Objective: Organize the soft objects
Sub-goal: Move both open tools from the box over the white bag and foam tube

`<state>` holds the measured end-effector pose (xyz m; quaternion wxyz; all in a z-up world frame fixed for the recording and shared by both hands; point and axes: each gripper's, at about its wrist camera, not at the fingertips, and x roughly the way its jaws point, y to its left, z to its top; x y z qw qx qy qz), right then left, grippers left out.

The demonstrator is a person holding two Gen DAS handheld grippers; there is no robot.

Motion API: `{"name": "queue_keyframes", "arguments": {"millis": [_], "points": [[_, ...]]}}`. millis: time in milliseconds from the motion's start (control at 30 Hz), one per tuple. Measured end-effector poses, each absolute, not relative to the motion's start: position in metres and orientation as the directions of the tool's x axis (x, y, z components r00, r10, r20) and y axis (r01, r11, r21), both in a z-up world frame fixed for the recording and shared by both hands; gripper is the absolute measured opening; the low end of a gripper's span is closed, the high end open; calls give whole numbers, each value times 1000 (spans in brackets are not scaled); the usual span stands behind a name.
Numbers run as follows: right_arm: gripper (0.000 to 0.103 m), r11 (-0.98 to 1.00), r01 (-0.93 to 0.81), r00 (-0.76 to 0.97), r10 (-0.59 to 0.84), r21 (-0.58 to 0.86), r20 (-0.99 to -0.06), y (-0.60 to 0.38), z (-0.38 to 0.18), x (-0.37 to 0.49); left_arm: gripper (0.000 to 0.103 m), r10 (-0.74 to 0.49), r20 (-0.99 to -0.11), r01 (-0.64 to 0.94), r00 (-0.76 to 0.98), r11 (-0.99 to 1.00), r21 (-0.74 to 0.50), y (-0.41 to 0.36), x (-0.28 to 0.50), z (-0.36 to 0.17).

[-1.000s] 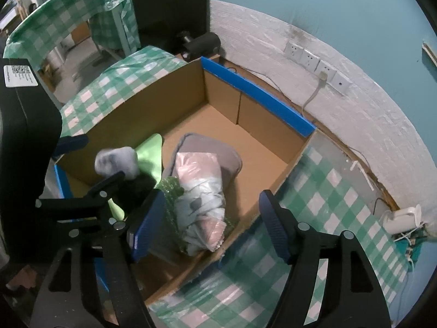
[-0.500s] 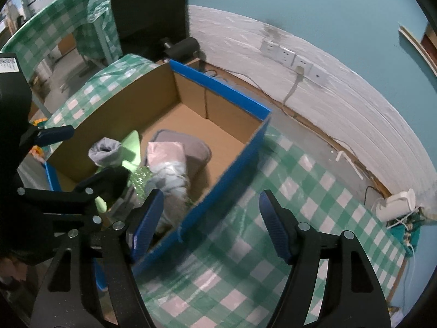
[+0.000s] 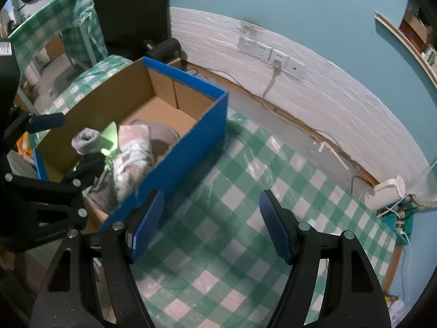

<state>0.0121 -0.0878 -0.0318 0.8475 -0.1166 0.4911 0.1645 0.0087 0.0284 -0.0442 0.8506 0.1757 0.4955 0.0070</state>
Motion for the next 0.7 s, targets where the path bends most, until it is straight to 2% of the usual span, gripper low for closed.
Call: {"name": "queue_keyframes", "arguments": {"millis": [700], "points": [[73, 965, -259, 474, 92, -39, -876, -176, -42, -7, 80, 139, -851, 275, 506, 909, 312, -47, 0, -50]]}}
